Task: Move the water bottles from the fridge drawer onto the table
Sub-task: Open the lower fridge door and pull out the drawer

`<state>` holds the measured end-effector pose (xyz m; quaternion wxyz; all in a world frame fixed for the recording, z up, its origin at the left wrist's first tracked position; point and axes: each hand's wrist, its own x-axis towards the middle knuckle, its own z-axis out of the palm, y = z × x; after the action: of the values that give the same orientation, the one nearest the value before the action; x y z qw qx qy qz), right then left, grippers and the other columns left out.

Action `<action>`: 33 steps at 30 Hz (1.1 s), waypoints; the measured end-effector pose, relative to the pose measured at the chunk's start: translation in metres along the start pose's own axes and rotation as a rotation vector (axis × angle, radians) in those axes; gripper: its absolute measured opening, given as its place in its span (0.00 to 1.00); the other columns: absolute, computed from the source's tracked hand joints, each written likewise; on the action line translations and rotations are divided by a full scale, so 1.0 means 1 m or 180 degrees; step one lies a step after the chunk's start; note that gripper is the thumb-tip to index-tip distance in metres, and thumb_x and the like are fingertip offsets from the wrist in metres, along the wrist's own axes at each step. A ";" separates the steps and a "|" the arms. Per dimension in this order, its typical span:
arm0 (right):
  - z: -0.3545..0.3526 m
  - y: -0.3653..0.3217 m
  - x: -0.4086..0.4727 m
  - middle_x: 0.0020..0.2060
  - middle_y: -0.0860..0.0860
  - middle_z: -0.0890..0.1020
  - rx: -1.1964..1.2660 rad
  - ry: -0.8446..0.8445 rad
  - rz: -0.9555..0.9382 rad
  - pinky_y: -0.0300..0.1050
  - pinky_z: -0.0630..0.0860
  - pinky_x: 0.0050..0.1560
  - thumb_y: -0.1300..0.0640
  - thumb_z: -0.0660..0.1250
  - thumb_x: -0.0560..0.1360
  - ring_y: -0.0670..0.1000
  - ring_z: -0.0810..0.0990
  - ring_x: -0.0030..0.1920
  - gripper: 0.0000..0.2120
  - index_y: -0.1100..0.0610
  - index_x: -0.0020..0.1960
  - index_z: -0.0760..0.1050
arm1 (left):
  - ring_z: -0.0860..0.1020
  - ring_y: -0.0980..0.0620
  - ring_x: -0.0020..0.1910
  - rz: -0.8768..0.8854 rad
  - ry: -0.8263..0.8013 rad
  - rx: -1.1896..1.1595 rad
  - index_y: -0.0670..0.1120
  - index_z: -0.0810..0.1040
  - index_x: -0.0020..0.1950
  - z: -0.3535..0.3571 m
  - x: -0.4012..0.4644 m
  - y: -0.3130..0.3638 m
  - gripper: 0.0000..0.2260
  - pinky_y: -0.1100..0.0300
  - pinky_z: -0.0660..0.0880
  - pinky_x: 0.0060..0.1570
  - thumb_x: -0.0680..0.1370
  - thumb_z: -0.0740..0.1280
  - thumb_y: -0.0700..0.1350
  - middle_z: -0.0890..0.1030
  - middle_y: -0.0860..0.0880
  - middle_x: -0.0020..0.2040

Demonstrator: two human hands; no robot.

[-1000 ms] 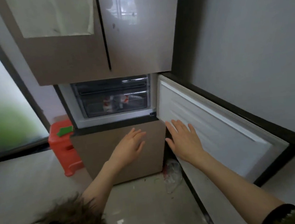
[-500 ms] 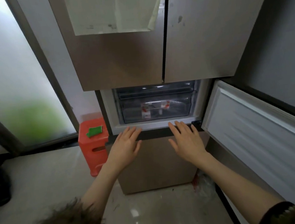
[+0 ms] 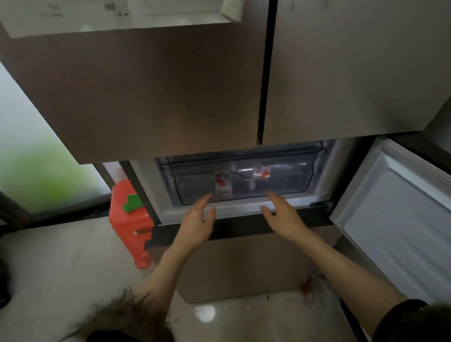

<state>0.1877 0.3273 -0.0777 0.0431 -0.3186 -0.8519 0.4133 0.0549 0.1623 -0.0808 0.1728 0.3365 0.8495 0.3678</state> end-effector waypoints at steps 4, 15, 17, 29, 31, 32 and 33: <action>-0.010 0.000 0.044 0.69 0.53 0.67 0.1866 0.0079 0.0760 0.46 0.63 0.66 0.56 0.54 0.81 0.54 0.67 0.68 0.20 0.54 0.73 0.60 | 0.64 0.47 0.71 -0.0804 0.0250 -0.1288 0.43 0.61 0.73 0.005 0.041 0.011 0.20 0.59 0.61 0.67 0.82 0.55 0.45 0.65 0.45 0.72; -0.033 0.013 0.101 0.61 0.58 0.77 0.5879 0.0288 0.1511 0.57 0.64 0.69 0.44 0.47 0.81 0.59 0.74 0.62 0.23 0.58 0.60 0.72 | 0.69 0.41 0.64 -0.1742 0.0933 -0.5555 0.40 0.68 0.61 -0.009 0.097 0.006 0.20 0.43 0.69 0.52 0.82 0.47 0.53 0.67 0.38 0.67; -0.034 0.015 0.103 0.62 0.59 0.76 0.6016 0.0279 0.1483 0.57 0.64 0.68 0.44 0.47 0.81 0.59 0.74 0.63 0.24 0.58 0.64 0.71 | 0.65 0.41 0.70 -0.1776 0.0927 -0.5655 0.41 0.60 0.71 -0.006 0.101 0.004 0.23 0.42 0.67 0.57 0.82 0.47 0.53 0.64 0.39 0.71; -0.039 0.013 0.107 0.64 0.59 0.75 0.5993 0.0293 0.1475 0.56 0.63 0.70 0.43 0.49 0.80 0.58 0.74 0.64 0.26 0.59 0.69 0.66 | 0.66 0.42 0.69 -0.1802 0.0962 -0.6202 0.41 0.67 0.63 -0.003 0.106 0.006 0.22 0.45 0.64 0.59 0.82 0.47 0.55 0.72 0.38 0.63; -0.039 0.014 0.105 0.64 0.59 0.75 0.5965 0.0311 0.1486 0.55 0.64 0.69 0.43 0.51 0.80 0.58 0.74 0.64 0.26 0.60 0.69 0.66 | 0.70 0.42 0.64 -0.1786 0.0937 -0.6170 0.40 0.70 0.56 -0.004 0.104 0.006 0.22 0.45 0.67 0.55 0.81 0.47 0.56 0.75 0.38 0.53; -0.039 0.014 0.104 0.64 0.59 0.75 0.5948 0.0313 0.1496 0.54 0.64 0.69 0.43 0.51 0.80 0.58 0.74 0.64 0.26 0.60 0.69 0.66 | 0.72 0.42 0.59 -0.1764 0.0921 -0.6163 0.40 0.71 0.52 -0.004 0.102 0.006 0.23 0.44 0.68 0.52 0.81 0.47 0.57 0.75 0.39 0.51; -0.039 0.014 0.104 0.63 0.60 0.75 0.5944 0.0318 0.1502 0.54 0.65 0.69 0.43 0.52 0.80 0.58 0.74 0.63 0.26 0.60 0.69 0.66 | 0.73 0.42 0.55 -0.1749 0.0914 -0.6158 0.40 0.72 0.48 -0.003 0.100 0.006 0.23 0.44 0.70 0.50 0.81 0.47 0.57 0.75 0.39 0.49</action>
<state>0.1256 0.4198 -0.0821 0.2312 -0.3362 -0.0908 0.9084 -0.0156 0.2337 -0.0787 0.3459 -0.2020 0.2481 0.8820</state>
